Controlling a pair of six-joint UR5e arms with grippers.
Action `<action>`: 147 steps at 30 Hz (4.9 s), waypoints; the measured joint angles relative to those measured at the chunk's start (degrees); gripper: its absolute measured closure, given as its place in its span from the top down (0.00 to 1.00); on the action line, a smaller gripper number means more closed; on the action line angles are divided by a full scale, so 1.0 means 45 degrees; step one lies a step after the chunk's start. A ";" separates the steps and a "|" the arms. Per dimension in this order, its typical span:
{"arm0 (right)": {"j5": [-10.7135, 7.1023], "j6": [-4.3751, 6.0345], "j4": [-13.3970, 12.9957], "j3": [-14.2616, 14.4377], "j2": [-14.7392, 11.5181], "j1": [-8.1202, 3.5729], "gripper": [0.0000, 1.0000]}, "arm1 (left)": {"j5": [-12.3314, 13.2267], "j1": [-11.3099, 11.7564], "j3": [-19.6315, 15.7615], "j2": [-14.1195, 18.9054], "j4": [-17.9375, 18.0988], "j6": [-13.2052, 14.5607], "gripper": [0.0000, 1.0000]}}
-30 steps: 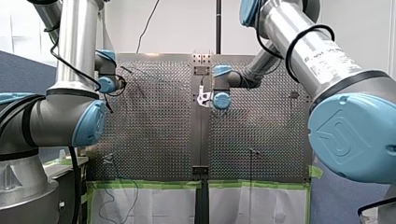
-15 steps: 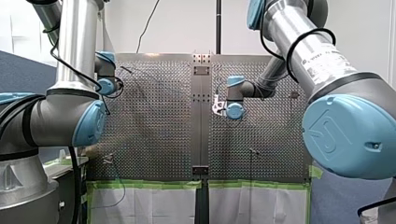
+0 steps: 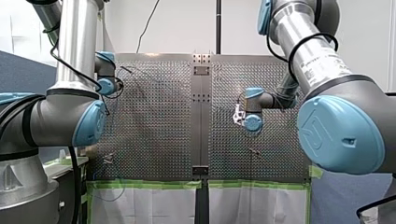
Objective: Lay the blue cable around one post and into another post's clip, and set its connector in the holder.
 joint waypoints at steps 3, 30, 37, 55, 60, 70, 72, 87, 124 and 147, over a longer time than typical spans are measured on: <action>0.0321 0.0162 -0.0328 0.0330 0.0263 -0.0328 0.00 | 0.0003 0.0000 0.0000 -0.0001 0.0003 0.0008 0.86; 0.1025 0.0931 -0.3057 0.3180 0.1369 -0.2592 0.00 | 0.0023 0.0002 0.0000 -0.0002 -0.0008 0.0012 0.86; 0.0787 0.1554 -0.3575 0.3978 0.2088 -0.3279 0.00 | 0.0022 0.0003 0.0000 -0.0002 -0.0019 0.0012 0.86; 0.0614 0.2558 -0.3955 0.5903 0.2919 -0.4764 0.00 | 0.0022 -0.0001 0.0000 -0.0001 -0.0020 0.0012 0.86; 0.0615 0.2769 -0.4394 0.6445 0.3384 -0.5180 0.00 | 0.0023 -0.0006 0.0000 -0.0002 -0.0020 0.0012 0.86; -0.0222 0.2767 -0.5285 0.7495 0.4424 -0.6210 0.00 | 0.0023 0.0002 0.0000 -0.0002 -0.0014 0.0012 0.86; -0.0316 0.2734 -0.5284 0.7671 0.4671 -0.6396 0.00 | 0.0023 0.0002 0.0000 -0.0002 -0.0010 0.0012 0.86; -0.1206 0.2623 -0.6091 0.7048 0.4918 -0.6504 0.00 | 0.0022 0.0002 0.0000 0.0000 -0.0001 0.0012 0.86; -0.4057 0.1290 -0.6461 0.5287 0.5484 -0.7129 0.00 | 0.0023 -0.0144 0.0000 -0.0001 -0.0023 0.0012 0.86; -0.5191 0.2582 -0.6208 0.5294 0.2935 -0.5830 0.00 | -0.0472 -0.0065 -0.0343 -0.0001 -0.1005 0.0035 0.86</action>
